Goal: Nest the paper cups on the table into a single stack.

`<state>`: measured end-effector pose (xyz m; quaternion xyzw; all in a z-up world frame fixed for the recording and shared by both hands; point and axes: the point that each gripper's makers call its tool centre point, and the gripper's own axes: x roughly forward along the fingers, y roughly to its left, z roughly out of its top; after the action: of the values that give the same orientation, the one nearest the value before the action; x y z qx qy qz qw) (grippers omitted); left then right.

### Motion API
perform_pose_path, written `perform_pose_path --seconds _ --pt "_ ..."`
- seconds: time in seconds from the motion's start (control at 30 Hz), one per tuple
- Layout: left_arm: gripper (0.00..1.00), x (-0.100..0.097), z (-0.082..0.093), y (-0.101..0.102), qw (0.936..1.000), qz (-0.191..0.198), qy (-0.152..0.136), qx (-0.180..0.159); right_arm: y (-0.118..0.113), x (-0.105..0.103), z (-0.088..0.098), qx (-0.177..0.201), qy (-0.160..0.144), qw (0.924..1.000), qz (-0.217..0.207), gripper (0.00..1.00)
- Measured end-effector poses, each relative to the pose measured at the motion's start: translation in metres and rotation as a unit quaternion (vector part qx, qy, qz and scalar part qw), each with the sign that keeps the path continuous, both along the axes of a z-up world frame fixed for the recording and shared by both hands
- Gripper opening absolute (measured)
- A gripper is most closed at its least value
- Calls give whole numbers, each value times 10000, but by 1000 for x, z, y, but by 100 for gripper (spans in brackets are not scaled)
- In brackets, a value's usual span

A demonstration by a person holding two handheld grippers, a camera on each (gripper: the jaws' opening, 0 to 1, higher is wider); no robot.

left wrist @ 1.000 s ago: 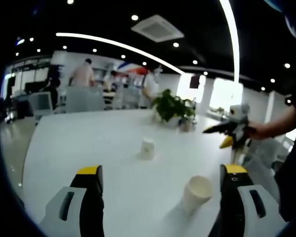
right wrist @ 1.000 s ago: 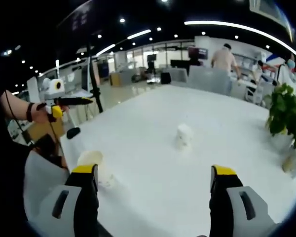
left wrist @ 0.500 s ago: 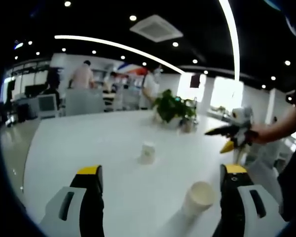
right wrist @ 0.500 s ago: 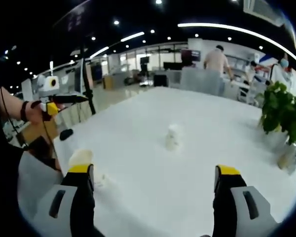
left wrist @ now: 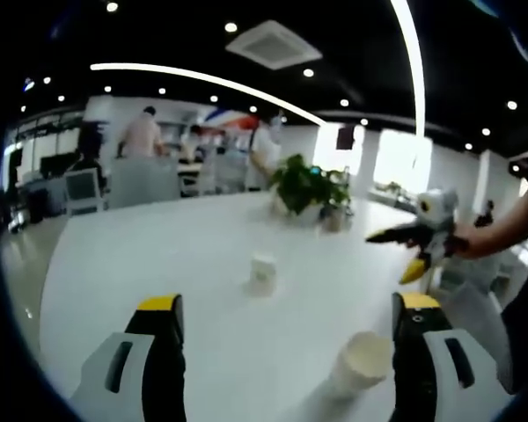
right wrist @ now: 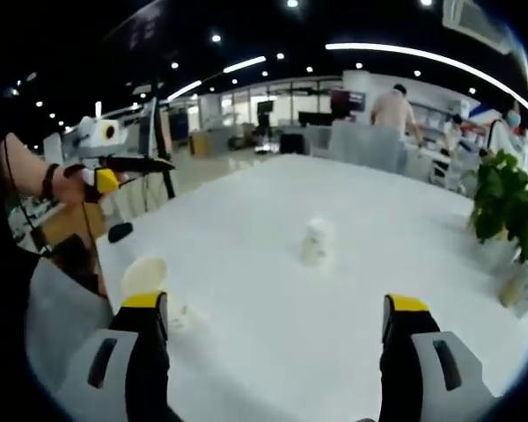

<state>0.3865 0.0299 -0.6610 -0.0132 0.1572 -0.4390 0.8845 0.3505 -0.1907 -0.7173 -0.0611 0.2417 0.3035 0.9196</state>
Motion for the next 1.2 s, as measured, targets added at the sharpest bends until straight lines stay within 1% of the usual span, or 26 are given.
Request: perform_pose_path --seconds 0.1,0.27,0.47,0.53,0.7,0.9,1.03,1.2 --pt "97 6 0 -6 10000 -10 -25 58 1 0 -4 0 23 10000 54 100" --pt "97 20 -2 -25 10000 -86 37 11 -3 6 -5 90 28 9999 34 100" --pt "98 39 -6 -43 9998 -163 28 94 -6 13 -9 138 44 9999 60 100" --pt "98 43 -8 -52 9996 -266 5 118 -6 14 -10 157 69 9998 82 100" --pt "98 55 -18 -69 9986 -436 -1 311 -9 17 -14 215 92 9997 91 100" --pt "98 72 -29 -87 9980 -427 -78 458 -13 20 -19 269 103 9996 82 100" --pt "98 78 -41 -100 9970 -578 22 522 -13 20 -25 266 155 9994 151 100" --pt "98 85 -47 -115 9960 -700 24 553 -16 20 -29 237 150 9994 214 100"
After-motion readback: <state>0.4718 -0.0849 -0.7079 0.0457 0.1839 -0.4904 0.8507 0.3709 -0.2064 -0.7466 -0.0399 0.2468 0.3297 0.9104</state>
